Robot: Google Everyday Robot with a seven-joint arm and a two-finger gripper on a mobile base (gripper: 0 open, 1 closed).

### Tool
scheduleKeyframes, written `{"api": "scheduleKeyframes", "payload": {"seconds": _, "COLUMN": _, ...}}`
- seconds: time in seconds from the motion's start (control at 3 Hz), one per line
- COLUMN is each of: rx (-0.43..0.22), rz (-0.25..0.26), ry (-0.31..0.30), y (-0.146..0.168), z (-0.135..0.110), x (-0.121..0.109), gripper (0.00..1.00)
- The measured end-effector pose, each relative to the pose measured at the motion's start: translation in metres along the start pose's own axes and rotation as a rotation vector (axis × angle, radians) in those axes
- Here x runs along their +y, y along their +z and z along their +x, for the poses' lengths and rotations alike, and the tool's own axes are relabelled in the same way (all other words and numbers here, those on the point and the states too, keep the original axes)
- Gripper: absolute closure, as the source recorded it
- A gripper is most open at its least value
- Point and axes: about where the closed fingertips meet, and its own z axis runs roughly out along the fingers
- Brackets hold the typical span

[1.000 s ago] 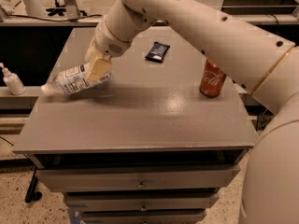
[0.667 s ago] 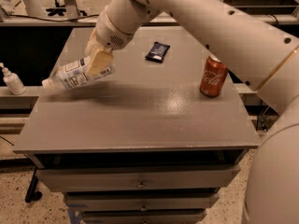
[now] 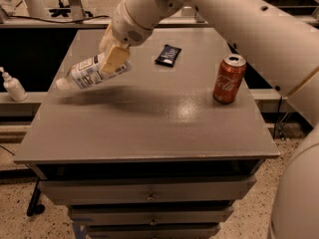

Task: Move blue plastic bottle near coke can

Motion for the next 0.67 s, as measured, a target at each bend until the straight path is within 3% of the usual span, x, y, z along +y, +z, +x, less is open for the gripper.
{"api": "scheduleKeyframes", "payload": {"seconds": 0.67, "rx": 0.0, "rz": 0.025, "ry": -0.004, "y": -0.0153, "z": 0.0017, "x": -0.004, "gripper": 1.0}}
